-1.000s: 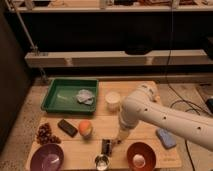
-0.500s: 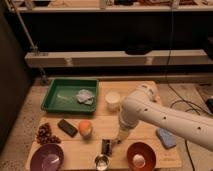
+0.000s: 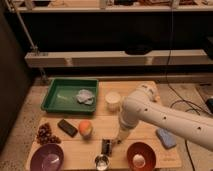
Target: Stack bowls into tray
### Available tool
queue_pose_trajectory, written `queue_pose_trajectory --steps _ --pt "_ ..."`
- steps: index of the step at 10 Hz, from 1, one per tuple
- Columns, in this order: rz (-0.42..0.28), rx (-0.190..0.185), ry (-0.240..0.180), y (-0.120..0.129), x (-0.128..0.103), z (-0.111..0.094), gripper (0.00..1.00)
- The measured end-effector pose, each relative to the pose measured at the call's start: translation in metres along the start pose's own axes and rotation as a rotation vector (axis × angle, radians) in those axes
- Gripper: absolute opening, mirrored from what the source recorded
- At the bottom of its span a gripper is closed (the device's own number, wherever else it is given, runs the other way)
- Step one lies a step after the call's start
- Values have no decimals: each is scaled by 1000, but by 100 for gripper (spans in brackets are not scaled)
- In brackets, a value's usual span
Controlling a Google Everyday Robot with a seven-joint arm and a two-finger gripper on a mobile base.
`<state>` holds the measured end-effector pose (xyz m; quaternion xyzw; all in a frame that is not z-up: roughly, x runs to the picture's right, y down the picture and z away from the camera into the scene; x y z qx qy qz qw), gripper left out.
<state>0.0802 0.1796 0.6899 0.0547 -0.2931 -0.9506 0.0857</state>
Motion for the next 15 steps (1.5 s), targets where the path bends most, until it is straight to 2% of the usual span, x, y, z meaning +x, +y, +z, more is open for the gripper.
queue_pose_trajectory --steps 8,10,12,15 --pt "-3 0 2 0 0 0 64" --pt "-3 -5 4 -1 -6 -6 64" --pt "28 -22 -1 -2 -30 -21 64" --pt "135 -68 -8 -2 -102 -57 64"
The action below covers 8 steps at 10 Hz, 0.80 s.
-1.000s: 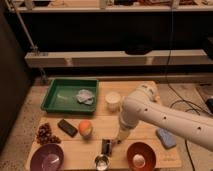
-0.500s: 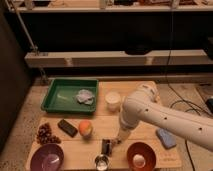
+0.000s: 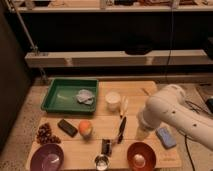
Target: Stack bowls into tray
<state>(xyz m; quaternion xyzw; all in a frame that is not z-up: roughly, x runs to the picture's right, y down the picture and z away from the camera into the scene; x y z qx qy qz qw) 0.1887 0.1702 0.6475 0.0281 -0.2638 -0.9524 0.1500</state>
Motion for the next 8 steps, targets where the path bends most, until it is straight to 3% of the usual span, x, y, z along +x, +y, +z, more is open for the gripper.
queue_pose_trajectory --steps 2,6,8 --pt "55 -20 -20 4 -27 -10 64" --pt "54 -19 -19 4 -27 -10 64" --pt "64 3 -19 4 -27 -6 64"
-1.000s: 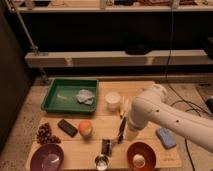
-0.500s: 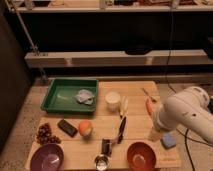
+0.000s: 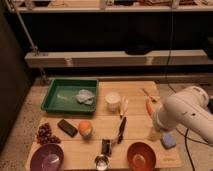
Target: Stack bowls into tray
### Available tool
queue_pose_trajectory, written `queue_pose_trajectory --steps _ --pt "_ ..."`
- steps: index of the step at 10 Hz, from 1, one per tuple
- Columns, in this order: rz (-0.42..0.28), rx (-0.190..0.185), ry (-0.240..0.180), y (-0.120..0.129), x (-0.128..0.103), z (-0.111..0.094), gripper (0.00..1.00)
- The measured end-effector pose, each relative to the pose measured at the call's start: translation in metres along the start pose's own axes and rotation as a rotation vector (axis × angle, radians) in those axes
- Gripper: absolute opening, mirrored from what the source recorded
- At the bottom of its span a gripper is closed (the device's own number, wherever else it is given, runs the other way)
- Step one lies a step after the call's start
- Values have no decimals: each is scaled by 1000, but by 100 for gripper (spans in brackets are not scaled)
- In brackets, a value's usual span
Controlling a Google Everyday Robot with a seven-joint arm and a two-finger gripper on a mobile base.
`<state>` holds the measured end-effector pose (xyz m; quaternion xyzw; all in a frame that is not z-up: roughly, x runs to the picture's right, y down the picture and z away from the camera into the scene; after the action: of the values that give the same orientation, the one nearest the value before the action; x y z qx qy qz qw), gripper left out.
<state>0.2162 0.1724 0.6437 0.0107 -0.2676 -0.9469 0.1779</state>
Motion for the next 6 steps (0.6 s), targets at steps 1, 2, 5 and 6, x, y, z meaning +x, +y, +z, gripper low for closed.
queue_pose_trajectory --steps 1,2,5,6 --pt "9 27 -4 -2 -2 6 64" --pt "21 66 -6 -7 -6 21 64" --pt "40 142 -26 -23 -19 70 64" --pt "45 173 -27 -28 -23 90 64"
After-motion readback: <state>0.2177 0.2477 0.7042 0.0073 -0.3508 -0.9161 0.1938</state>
